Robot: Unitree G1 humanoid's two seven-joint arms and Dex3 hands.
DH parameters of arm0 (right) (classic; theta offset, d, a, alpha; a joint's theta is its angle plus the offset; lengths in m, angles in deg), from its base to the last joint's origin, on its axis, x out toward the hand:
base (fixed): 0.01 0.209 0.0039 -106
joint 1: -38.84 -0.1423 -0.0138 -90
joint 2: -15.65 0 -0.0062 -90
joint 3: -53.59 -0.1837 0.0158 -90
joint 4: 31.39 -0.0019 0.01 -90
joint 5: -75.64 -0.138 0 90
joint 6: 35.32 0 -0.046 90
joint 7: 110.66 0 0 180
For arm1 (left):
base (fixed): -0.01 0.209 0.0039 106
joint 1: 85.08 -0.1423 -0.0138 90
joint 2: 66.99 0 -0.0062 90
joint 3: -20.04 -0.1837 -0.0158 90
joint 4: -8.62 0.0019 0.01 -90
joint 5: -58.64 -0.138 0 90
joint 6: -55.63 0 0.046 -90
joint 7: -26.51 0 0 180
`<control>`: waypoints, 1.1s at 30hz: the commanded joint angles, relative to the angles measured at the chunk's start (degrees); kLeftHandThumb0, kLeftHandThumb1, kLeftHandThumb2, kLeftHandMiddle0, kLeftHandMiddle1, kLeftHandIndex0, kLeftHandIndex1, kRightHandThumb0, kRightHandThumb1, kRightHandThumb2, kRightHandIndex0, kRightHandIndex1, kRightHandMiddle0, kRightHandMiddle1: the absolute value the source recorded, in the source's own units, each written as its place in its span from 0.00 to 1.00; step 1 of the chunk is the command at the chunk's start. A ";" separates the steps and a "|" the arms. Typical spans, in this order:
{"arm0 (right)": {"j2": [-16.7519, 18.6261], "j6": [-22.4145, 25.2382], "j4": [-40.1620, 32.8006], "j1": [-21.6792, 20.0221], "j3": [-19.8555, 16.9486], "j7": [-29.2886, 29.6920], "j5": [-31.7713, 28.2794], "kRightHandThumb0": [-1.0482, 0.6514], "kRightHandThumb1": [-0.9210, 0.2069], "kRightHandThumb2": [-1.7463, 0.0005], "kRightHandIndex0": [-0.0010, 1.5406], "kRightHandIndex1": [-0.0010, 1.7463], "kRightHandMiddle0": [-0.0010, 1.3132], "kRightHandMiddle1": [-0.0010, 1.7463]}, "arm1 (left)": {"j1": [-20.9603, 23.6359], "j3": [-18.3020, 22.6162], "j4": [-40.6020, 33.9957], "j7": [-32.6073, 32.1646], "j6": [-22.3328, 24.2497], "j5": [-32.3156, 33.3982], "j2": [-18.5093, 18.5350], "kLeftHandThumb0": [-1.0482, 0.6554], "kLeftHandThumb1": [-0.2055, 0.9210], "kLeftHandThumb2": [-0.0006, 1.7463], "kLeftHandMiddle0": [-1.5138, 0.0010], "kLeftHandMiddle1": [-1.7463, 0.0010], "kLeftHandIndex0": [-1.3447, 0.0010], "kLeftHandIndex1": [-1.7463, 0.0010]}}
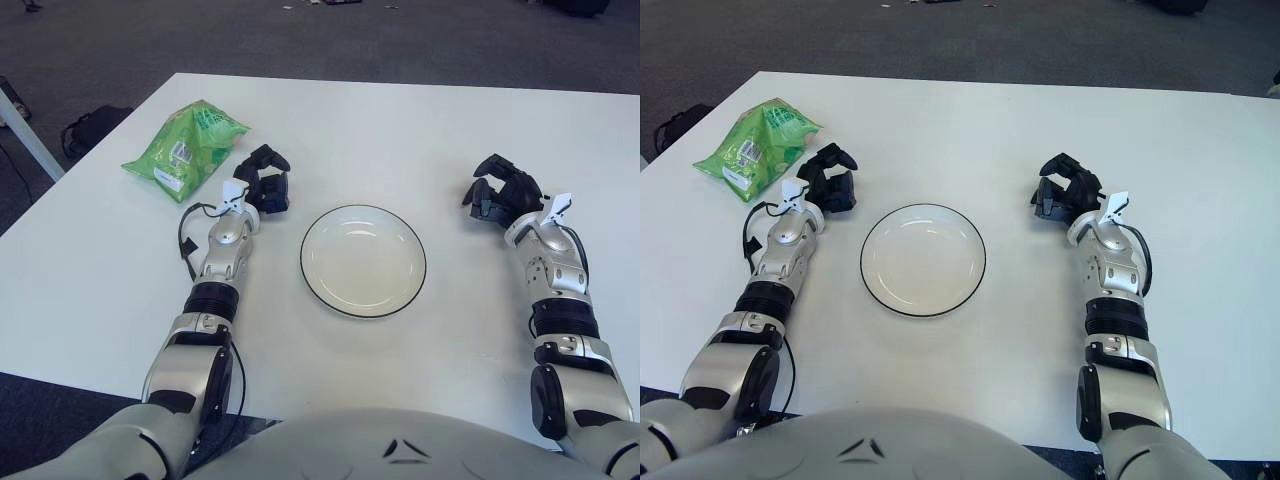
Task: Put the snack into the plate.
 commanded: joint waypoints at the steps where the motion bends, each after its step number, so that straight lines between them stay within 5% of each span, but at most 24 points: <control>1: 1.59 5.24 3.80 4.82 1.65 -0.46 1.20 0.61 0.73 0.11 0.51 1.00 0.43 0.96 | -3.93 -0.25 1.81 -1.24 2.26 -0.86 -1.32 0.33 0.46 0.75 0.21 0.00 0.54 0.00; 25: 2.54 5.93 -1.67 7.58 3.28 -1.32 1.18 0.61 0.71 0.11 0.50 1.00 0.40 1.00 | -6.88 -0.79 -0.66 0.23 -6.03 -2.44 0.40 0.33 0.45 0.77 0.25 0.00 0.53 0.00; 33: 3.34 9.39 -6.90 9.57 5.43 -1.27 0.95 0.61 0.71 0.12 0.50 1.00 0.41 0.98 | -7.95 2.76 -5.16 4.18 -8.42 0.91 3.51 0.34 0.49 0.73 0.30 0.00 0.56 0.00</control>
